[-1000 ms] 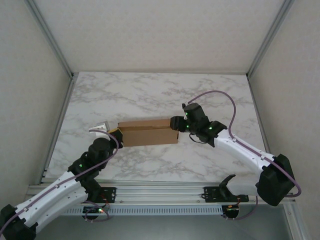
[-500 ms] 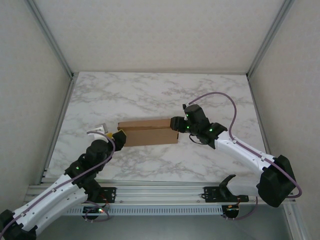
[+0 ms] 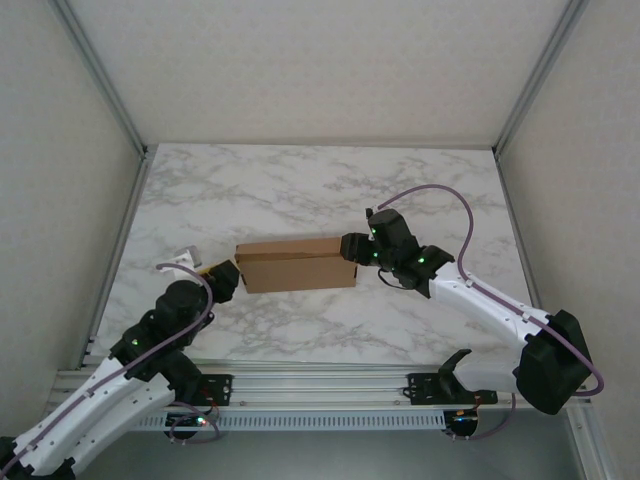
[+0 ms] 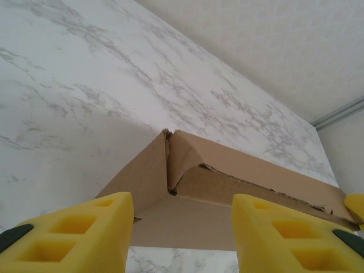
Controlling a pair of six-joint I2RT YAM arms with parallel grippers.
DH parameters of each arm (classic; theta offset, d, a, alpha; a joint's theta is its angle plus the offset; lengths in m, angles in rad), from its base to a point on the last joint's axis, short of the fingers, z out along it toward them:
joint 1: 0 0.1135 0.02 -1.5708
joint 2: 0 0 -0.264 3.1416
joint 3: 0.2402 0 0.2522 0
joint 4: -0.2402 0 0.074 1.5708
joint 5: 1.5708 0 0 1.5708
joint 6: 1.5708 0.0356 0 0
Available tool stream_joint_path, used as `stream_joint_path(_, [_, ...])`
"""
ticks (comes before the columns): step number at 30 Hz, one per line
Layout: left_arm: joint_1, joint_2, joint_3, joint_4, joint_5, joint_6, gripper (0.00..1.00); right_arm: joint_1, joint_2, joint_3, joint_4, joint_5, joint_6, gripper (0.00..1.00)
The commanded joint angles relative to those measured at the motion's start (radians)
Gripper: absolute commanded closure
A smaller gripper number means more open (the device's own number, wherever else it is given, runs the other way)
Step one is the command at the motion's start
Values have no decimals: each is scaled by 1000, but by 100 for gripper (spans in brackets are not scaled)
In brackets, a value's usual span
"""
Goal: Fold the paper box
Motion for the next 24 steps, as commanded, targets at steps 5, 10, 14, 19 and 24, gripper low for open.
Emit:
stream_joint_path(5, [-6,-6,134,-77,-132,25,45,9,33,-29,-192,49,-5,46])
stream_joint_path(10, [-5,46,177,-50,-215,97,38,9,35,-26,-196,47,-7,46])
stream_joint_path(14, [-4,92,187,13,-210,162,30,9,36,-24,-202,43,-12,46])
stream_joint_path(19, [17,181,202,73,-129,168,21,9,34,-25,-204,40,-15,46])
stream_joint_path(24, [60,257,197,128,0,152,20,9,36,-25,-205,39,-15,46])
